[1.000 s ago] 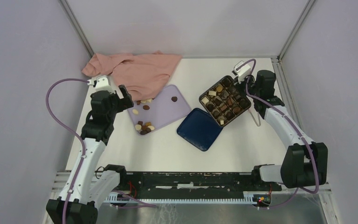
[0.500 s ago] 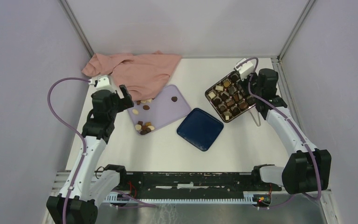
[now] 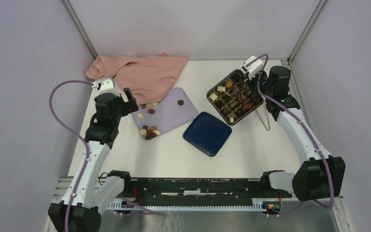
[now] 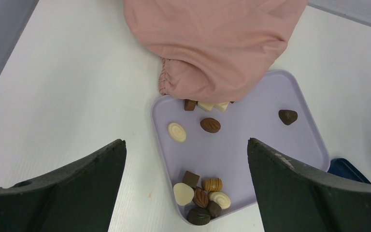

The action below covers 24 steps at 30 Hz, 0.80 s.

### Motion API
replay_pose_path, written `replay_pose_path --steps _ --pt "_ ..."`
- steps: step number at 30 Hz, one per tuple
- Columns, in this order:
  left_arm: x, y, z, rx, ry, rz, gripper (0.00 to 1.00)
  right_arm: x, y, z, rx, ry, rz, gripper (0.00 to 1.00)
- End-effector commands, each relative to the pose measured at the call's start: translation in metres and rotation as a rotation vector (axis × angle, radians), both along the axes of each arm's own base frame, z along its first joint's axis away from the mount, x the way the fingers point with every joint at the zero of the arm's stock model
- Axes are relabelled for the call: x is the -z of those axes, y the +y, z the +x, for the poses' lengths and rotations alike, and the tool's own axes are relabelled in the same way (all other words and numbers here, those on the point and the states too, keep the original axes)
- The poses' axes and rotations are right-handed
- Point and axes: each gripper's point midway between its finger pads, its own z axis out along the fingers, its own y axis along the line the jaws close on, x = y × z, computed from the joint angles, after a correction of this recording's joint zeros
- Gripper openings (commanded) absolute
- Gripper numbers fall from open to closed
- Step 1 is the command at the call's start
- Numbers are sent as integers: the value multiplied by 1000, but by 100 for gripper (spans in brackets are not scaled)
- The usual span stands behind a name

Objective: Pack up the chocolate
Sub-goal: Adjust the packing box at the center of the board.

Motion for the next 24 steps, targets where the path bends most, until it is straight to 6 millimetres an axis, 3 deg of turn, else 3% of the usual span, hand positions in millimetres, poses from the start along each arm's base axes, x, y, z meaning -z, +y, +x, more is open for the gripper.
replay_pose_path --steps 1,17,24 --pt "-12 5 3 6 -43 47 100 -67 17 5 -77 -175 66 0" --pt "-11 3 4 18 -39 44 100 -57 19 5 -90 -130 95 0" --pt "-13 -2 4 38 -47 25 100 -28 4 39 54 25 262 0"
